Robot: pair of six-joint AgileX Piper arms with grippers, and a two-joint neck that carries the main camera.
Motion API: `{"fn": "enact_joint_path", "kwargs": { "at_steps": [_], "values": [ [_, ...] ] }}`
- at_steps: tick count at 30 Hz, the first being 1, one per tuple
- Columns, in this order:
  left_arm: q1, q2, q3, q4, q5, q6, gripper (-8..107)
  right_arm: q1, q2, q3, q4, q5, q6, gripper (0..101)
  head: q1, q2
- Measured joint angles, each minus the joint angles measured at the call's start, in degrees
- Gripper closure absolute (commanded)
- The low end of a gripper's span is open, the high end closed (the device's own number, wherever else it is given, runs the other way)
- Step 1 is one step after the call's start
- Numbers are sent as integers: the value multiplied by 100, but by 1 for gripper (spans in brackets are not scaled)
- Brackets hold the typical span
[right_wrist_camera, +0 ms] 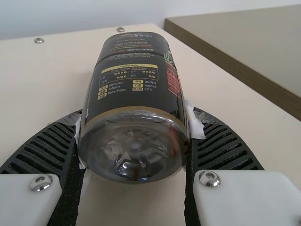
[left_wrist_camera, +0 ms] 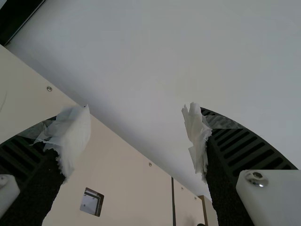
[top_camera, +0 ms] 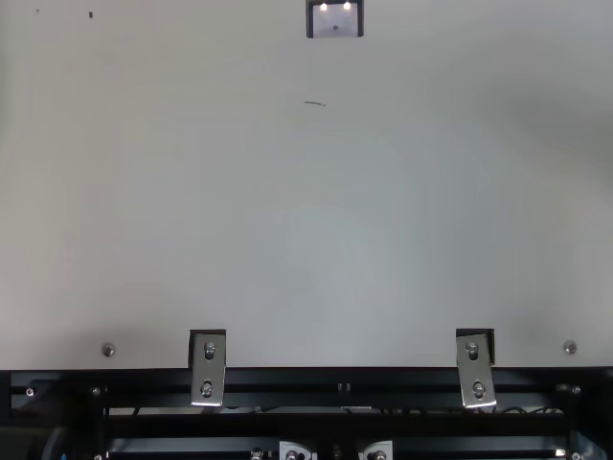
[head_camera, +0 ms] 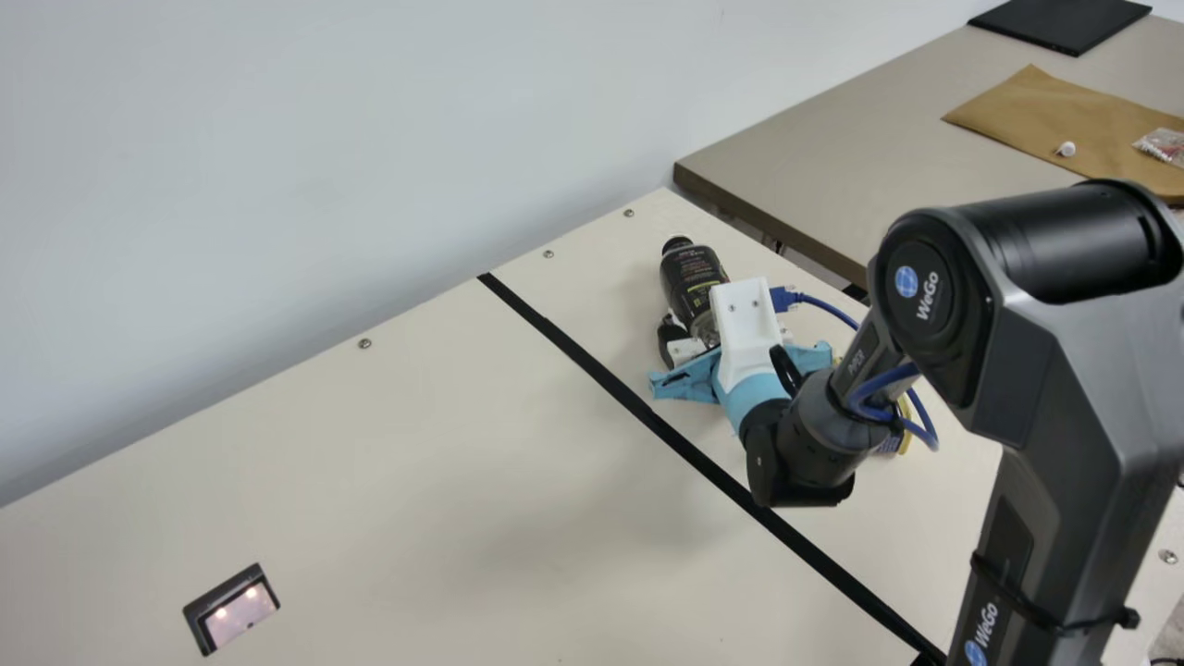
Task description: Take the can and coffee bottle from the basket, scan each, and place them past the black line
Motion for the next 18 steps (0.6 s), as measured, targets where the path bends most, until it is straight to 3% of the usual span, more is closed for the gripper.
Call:
{"fn": "enact_joint_path", "kwargs": {
  "at_steps": [4, 5, 18],
  "values": [
    [0, 0, 0, 0, 0, 0, 9, -59, 64, 5, -35, -33, -5, 101, 0, 0],
    [0, 0, 0, 0, 0, 0, 9, -66, 70, 5, -39, -46, -12, 0, 0, 0],
    [0, 0, 0, 0, 0, 0, 9, -7, -239, 201, -91, -251, -46, 0, 0, 0]
  ]
}}
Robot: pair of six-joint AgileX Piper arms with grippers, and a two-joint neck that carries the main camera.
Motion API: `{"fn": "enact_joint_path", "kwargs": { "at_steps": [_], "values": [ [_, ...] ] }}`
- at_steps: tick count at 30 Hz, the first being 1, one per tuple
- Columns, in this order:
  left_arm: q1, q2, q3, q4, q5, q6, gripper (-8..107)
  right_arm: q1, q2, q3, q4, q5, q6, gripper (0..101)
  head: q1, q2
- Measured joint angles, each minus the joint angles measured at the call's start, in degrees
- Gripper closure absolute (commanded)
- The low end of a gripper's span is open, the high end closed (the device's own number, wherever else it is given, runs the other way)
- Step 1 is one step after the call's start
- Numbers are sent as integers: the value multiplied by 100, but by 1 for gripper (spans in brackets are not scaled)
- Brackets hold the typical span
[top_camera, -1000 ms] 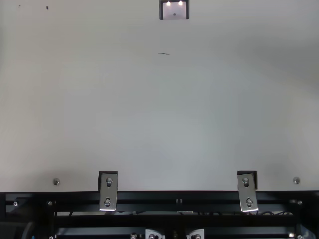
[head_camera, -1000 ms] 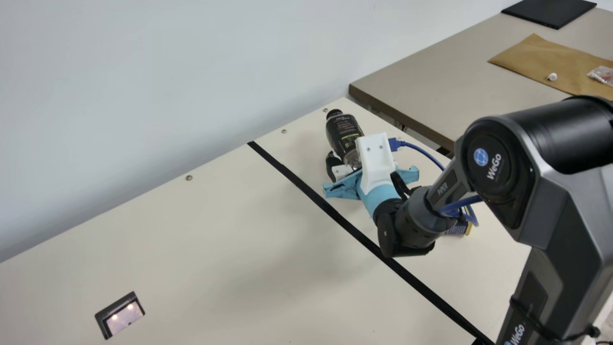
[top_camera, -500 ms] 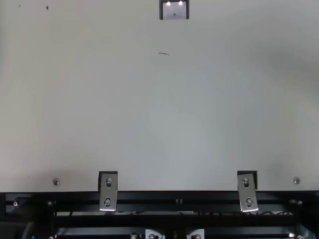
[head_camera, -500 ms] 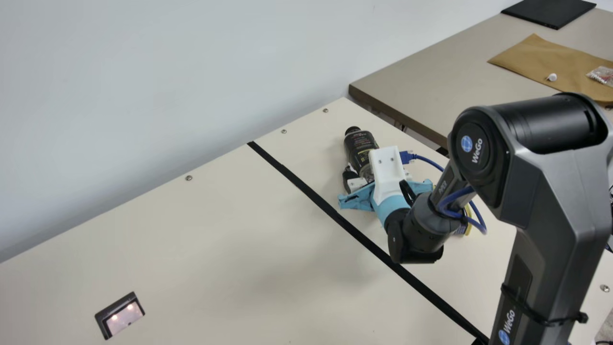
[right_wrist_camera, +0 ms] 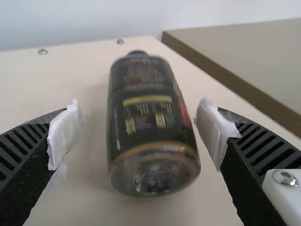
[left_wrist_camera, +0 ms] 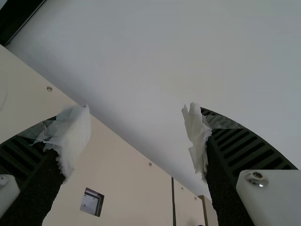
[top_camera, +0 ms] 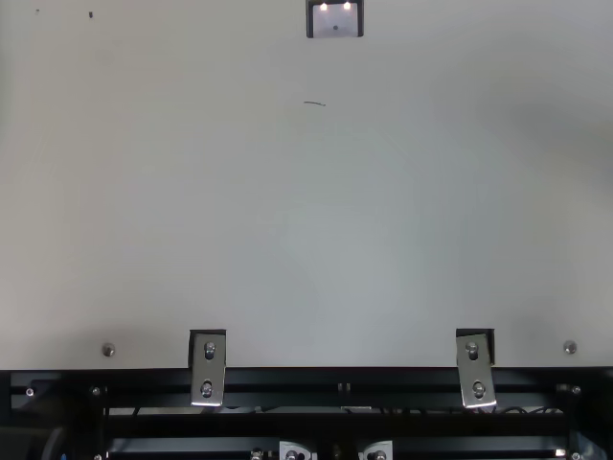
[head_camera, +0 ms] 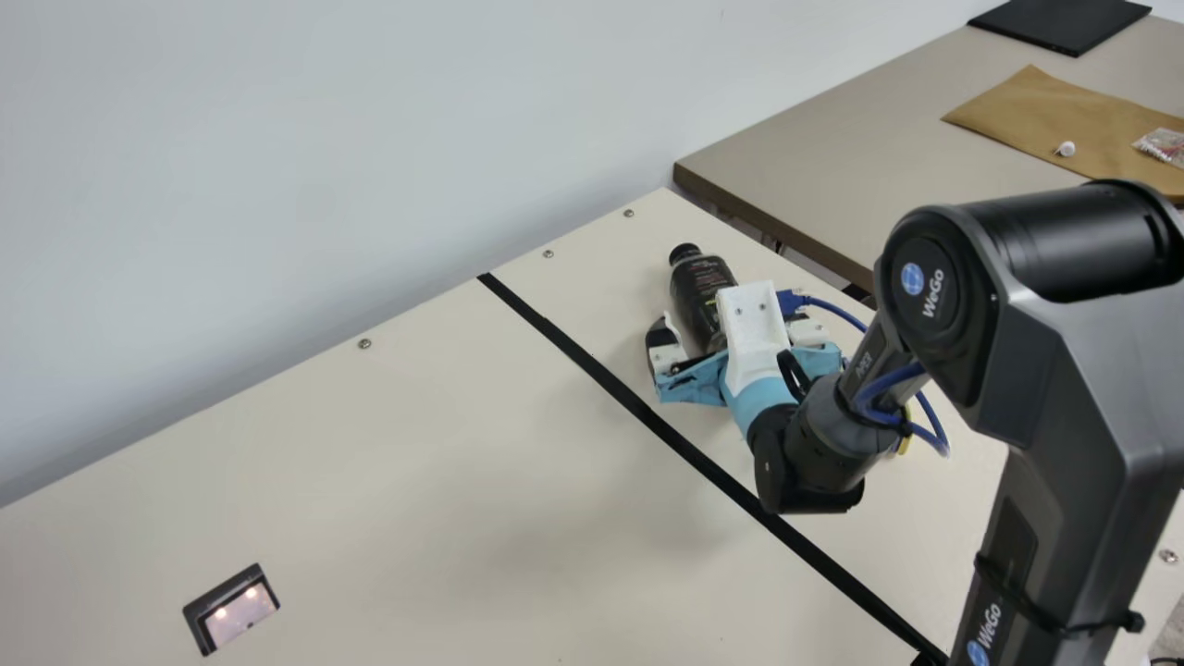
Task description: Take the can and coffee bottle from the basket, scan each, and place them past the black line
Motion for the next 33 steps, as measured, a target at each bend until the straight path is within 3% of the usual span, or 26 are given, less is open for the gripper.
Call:
{"fn": "enact_joint_path", "kwargs": {
  "at_steps": [8, 14, 19, 25, 33],
  "values": [
    [0, 0, 0, 0, 0, 0, 9, 455, -996, 239, 268, 61, -259, 0, 0, 0],
    [0, 0, 0, 0, 0, 0, 9, 971, -1950, 175, 521, 600, -532, 0, 0, 0],
    [0, 0, 0, 0, 0, 0, 9, 1439, -2701, -32, 683, 1387, -744, 0, 0, 0],
    [0, 0, 0, 0, 0, 0, 9, 1928, -3468, -414, 906, 2631, -788, 0, -29, 352],
    [0, 0, 0, 0, 0, 0, 9, 2303, -4244, -948, 1104, 4426, -828, 0, -29, 1525]
  ]
}}
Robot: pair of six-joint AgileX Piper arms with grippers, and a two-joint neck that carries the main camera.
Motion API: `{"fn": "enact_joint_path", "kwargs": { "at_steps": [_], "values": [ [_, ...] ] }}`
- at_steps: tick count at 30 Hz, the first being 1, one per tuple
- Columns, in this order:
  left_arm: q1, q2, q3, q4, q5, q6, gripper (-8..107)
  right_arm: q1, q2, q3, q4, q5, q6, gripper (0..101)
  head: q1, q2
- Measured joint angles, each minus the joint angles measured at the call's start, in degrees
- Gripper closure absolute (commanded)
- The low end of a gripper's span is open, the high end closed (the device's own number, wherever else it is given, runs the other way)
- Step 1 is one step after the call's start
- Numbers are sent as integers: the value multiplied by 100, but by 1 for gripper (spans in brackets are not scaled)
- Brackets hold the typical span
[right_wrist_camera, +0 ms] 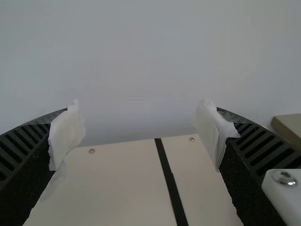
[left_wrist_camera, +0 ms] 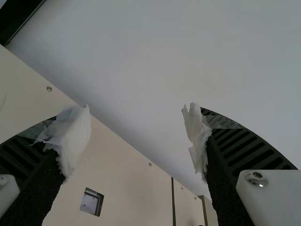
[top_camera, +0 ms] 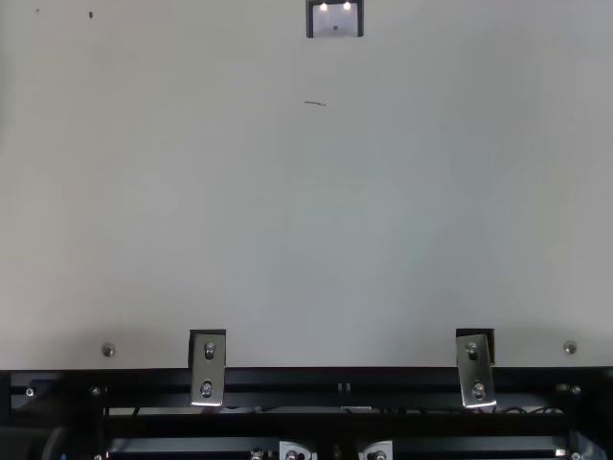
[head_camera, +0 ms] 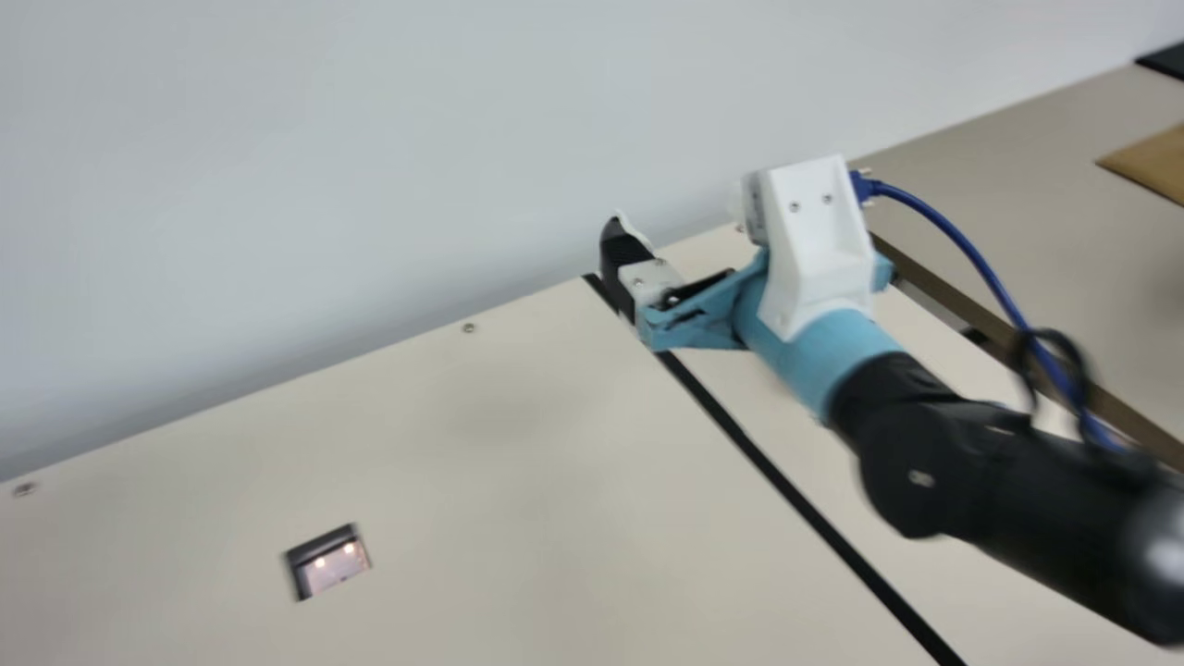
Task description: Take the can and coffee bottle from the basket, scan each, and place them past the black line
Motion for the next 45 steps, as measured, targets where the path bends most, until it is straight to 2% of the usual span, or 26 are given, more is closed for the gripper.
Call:
{"fn": "enact_joint_path", "kwargs": {
  "at_steps": [3, 10, 13, 20, 25, 29, 32, 39, 45],
  "values": [
    [0, 0, 0, 0, 0, 0, 9, 85, -216, -151, 14, 627, 59, 0, 0, 528],
    [0, 0, 0, -14, 11, 29, 9, 267, -625, -431, -130, 1948, 271, 0, 0, 528],
    [11, -49, -10, 167, 170, 85, 9, 336, -833, -527, -250, 2456, 349, 0, 0, 528],
    [176, -455, 42, 1089, 827, 140, 9, 550, -1446, -533, -515, 3476, 513, 0, 0, 528],
    [292, -922, 184, 1925, 1312, 92, 9, 729, -1932, -372, -722, 3999, 669, 0, 0, 528],
    [303, -1393, 380, 2619, 1568, -49, 9, 864, -2313, -217, -913, 4242, 821, 0, 0, 557],
    [247, -1720, 541, 3034, 1673, -190, 9, 945, -2550, -70, -1041, 4271, 928, 0, 0, 557],
    [-127, -2483, 1088, 3876, 1579, -500, 9, 986, -3000, 403, -1273, 4032, 1185, 0, 0, 528],
    [-386, -2962, 1540, 4222, 1454, -594, 9, 946, -3352, 825, -1426, 3825, 1384, 0, 0, 528]
  ]
}}
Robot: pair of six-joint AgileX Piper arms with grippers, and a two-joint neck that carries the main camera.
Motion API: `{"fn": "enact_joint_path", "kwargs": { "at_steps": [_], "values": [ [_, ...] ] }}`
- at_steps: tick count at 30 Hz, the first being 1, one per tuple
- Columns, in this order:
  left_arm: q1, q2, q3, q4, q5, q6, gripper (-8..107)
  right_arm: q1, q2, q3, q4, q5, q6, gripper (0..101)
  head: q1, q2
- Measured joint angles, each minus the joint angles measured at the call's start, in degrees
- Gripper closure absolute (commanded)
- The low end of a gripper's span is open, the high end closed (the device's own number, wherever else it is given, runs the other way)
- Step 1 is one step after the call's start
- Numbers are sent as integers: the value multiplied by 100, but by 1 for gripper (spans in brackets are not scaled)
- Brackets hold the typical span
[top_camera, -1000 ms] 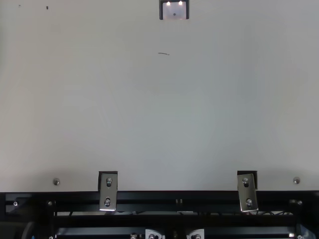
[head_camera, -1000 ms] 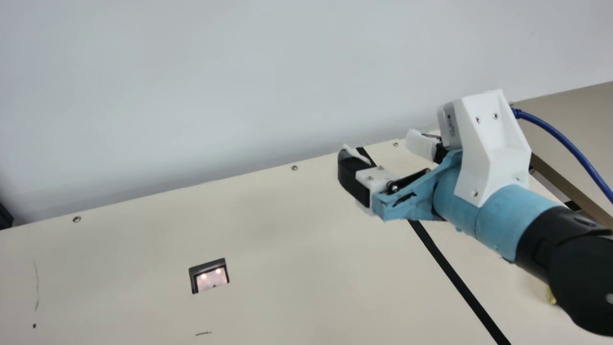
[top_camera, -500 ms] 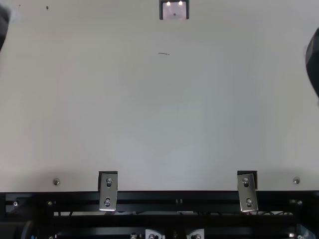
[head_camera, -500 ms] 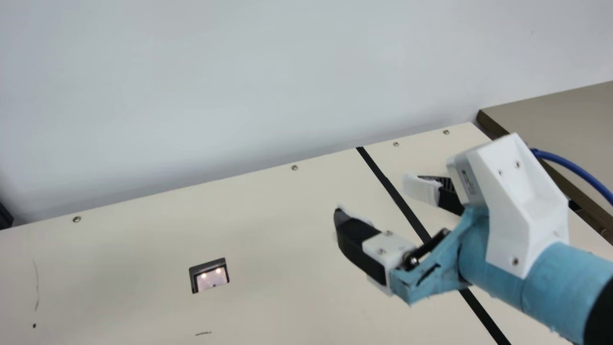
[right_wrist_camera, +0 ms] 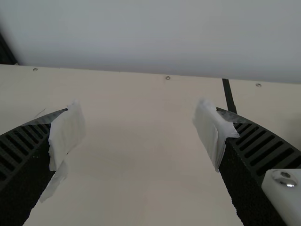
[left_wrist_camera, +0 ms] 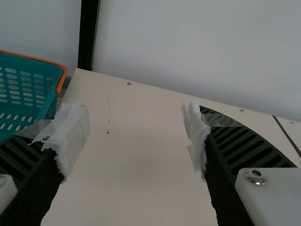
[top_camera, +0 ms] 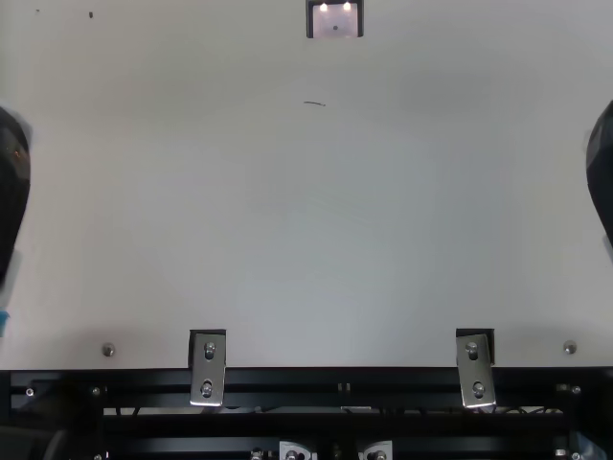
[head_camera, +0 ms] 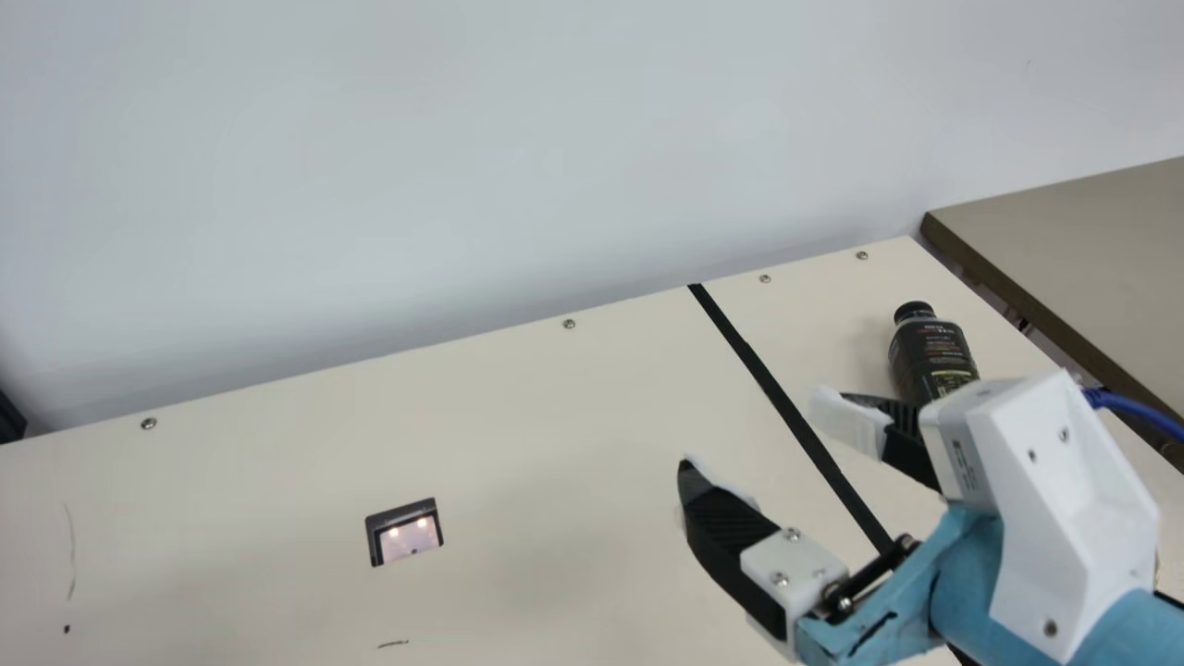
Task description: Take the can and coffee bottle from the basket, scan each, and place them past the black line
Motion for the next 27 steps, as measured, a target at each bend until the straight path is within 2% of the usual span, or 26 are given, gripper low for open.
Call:
{"fn": "enact_joint_path", "kwargs": {
  "at_steps": [17, 20, 27],
  "values": [
    [-65, -859, 1302, -238, -236, 837, 9, -120, -717, 1103, -428, -138, 425, 0, 0, 29],
    [-25, -888, 1433, -264, -237, 952, 9, -153, -731, 1165, -477, -148, 435, 0, 0, 29],
    [-25, -888, 1422, -275, -257, 952, 9, -156, -731, 1165, -476, -174, 435, 0, 29, 0]
  ]
}}
